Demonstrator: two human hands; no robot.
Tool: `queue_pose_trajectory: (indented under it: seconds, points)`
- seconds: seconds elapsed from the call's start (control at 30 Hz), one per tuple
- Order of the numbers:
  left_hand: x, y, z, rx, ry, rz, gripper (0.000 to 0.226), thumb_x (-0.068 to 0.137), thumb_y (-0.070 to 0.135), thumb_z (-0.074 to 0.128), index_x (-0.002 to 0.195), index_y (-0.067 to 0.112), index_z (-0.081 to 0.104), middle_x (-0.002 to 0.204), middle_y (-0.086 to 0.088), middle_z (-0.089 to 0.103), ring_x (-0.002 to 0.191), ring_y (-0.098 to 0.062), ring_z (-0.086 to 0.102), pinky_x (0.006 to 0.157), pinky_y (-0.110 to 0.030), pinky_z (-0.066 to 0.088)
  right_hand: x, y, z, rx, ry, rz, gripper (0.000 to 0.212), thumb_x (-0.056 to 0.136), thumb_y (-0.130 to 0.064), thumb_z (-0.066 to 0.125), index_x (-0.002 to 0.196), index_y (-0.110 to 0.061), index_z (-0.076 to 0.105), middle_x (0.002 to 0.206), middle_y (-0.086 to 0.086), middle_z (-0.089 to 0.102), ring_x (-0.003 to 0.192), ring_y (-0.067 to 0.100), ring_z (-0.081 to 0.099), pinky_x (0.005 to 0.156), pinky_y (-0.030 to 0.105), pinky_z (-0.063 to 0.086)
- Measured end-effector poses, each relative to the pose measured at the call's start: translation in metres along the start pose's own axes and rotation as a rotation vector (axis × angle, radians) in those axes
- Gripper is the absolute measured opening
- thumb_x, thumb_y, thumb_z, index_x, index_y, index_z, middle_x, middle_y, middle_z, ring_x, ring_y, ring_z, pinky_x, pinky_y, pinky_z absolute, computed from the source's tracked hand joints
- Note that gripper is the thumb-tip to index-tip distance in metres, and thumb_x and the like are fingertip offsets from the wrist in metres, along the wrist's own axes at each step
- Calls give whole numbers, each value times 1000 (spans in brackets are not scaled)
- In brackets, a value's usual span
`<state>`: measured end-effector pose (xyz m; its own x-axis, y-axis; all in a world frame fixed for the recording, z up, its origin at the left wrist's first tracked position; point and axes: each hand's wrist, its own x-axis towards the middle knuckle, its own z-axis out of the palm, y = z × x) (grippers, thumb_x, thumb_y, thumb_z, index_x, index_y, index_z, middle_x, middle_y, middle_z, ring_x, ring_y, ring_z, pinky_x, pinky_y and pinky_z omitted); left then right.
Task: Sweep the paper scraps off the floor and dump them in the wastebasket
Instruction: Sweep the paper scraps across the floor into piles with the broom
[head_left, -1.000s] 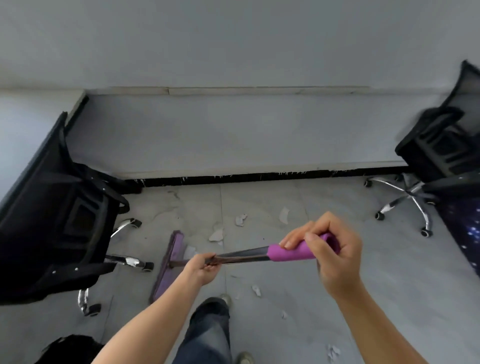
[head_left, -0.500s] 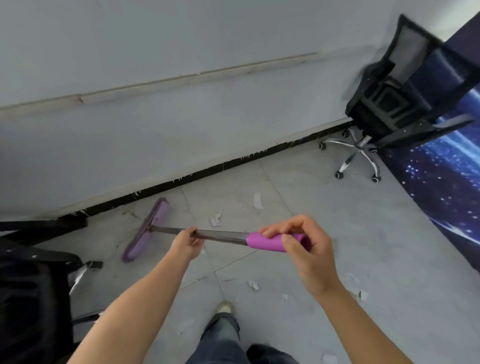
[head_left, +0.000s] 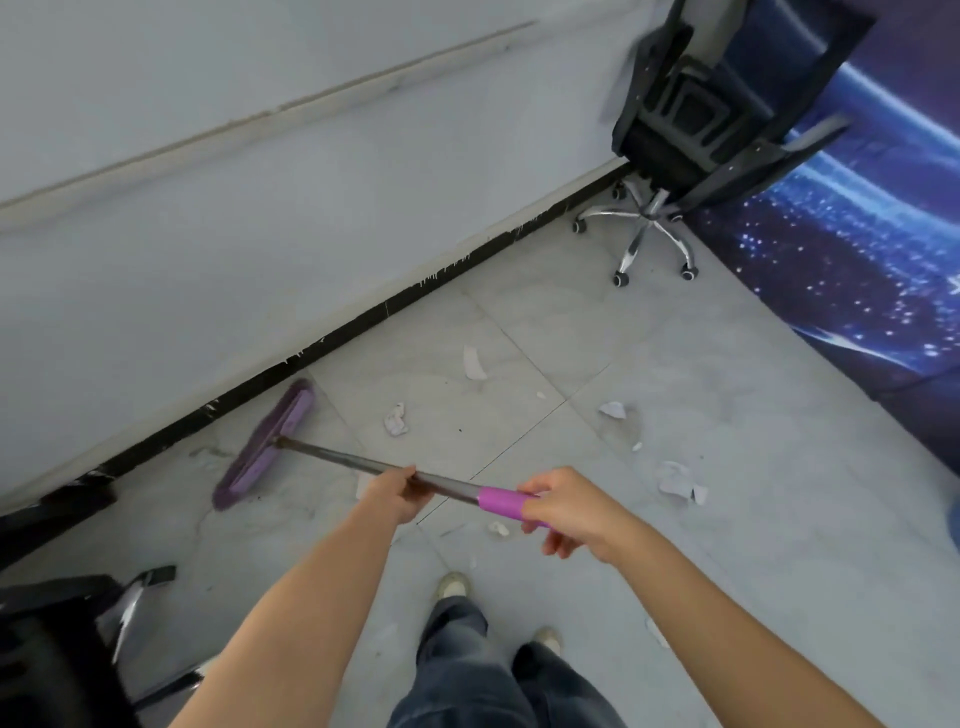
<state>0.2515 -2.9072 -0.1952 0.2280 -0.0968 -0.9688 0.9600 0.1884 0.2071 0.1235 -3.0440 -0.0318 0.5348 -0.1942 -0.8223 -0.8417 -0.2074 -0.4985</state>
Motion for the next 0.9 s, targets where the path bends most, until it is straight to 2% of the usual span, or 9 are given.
queue_pose_trajectory:
  seconds: [0.1, 0.23, 0.33, 0.4, 0.57, 0.7, 0.8, 0.83, 0.9]
  points:
    - [6, -20, 11, 59, 0, -73, 28, 102, 2, 32, 76, -5, 41, 79, -17, 46, 69, -29, 46, 102, -41, 36, -15, 18, -10, -235, 73, 21, 33, 86, -24, 55, 118, -16, 53, 70, 0, 57, 43, 9, 46, 38, 17, 32]
    - [-8, -52, 41, 151, -108, -180, 23, 100, -1, 32, 82, -8, 43, 84, -20, 48, 73, -34, 48, 96, -45, 37, -51, 32, -40, -549, 149, 86, 28, 82, -41, 58, 95, -20, 44, 64, -5, 53, 44, 10, 46, 44, 19, 34]
    - [-32, -79, 67, 202, -228, -257, 21, 100, -1, 33, 85, -10, 46, 86, -22, 51, 83, -37, 51, 103, -48, 34, -71, 40, -55, -940, 251, 139, 28, 83, -39, 56, 95, -20, 39, 74, -5, 47, 68, 18, 53, 53, 24, 34]
    - [-44, -95, 84, 221, -271, -282, 19, 100, -2, 34, 88, -9, 46, 86, -22, 52, 84, -36, 52, 103, -48, 34, -79, 50, -61, -1027, 301, 148, 24, 84, -32, 55, 94, -21, 37, 73, -4, 41, 80, 22, 48, 63, 25, 34]
    - [-65, -107, 113, 311, -341, -311, 25, 100, -2, 34, 78, -8, 44, 82, -19, 51, 101, -33, 46, 110, -46, 29, -106, 79, -78, -946, 388, 152, 22, 86, -30, 50, 82, -20, 30, 64, -7, 27, 76, 20, 42, 60, 27, 31]
    - [-66, -100, 126, 412, -357, -274, 26, 100, -2, 35, 76, -6, 45, 80, -16, 50, 77, -31, 51, 109, -46, 33, -112, 95, -65, -759, 419, 192, 38, 86, -35, 50, 65, -25, 20, 70, -5, 36, 75, 21, 42, 54, 26, 29]
    - [-51, -76, 121, 521, -310, -156, 29, 100, -1, 36, 71, -2, 41, 70, -14, 48, 66, -25, 46, 94, -37, 47, -84, 92, -30, -588, 412, 140, 17, 90, -32, 48, 94, -18, 37, 84, 0, 43, 76, 22, 42, 54, 29, 31]
    - [-46, -69, 120, 565, -280, -112, 30, 100, 0, 36, 70, -2, 40, 64, -14, 50, 64, -23, 45, 88, -36, 51, -70, 90, -17, -541, 402, 112, 19, 91, -28, 46, 103, -14, 39, 85, 1, 44, 77, 22, 43, 50, 28, 29]
    - [-31, -59, 120, 658, -201, -15, 31, 100, -2, 36, 69, 0, 39, 61, -14, 48, 60, -23, 43, 93, -41, 46, -42, 83, 8, -495, 365, 65, 26, 92, -18, 41, 118, -10, 40, 89, 7, 50, 80, 25, 49, 47, 27, 26]
